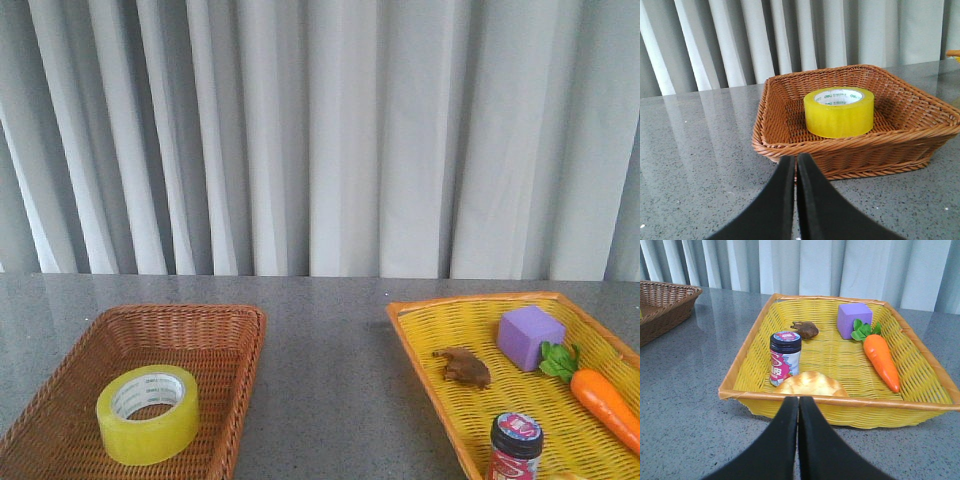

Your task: Transfer tape with both arms

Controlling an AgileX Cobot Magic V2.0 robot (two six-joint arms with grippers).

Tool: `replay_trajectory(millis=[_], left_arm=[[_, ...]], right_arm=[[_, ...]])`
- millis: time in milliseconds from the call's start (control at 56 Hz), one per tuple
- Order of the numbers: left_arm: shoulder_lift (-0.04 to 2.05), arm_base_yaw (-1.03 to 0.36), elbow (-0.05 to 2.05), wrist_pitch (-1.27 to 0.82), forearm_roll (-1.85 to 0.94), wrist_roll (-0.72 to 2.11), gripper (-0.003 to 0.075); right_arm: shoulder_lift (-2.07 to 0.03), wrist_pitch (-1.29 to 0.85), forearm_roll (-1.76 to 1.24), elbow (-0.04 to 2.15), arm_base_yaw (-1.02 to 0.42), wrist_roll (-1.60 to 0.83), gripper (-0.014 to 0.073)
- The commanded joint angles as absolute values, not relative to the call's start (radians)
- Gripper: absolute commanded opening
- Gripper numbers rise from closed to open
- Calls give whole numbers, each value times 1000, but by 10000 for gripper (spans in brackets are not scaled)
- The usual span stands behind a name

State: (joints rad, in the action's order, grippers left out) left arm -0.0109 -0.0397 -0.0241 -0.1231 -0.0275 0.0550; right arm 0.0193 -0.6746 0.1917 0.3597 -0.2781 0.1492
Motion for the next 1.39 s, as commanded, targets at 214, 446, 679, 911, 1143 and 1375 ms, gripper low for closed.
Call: replay_trajectory(millis=[214, 446, 679, 911, 1143, 1375], left_arm=[[-27, -38, -16, -43, -32, 43, -6], [-27, -38, -16, -43, -32, 43, -6], [-27, -38, -16, -43, -32, 43, -6], [-27, -38, -16, -43, -32, 43, -6], [-27, -38, -16, -43, -32, 43, -6], [-27, -38, -16, -44, -32, 43, -6]], right_arm=[[1, -597, 206, 384, -275, 151, -4], [1, -541, 211, 339, -275, 148, -4], [5, -348, 231, 124, -275, 177, -4], [5, -122, 204, 49, -195, 196, -4], [22, -62, 91, -30, -46, 273, -4], [22, -67, 74, -31, 39, 274, -4]])
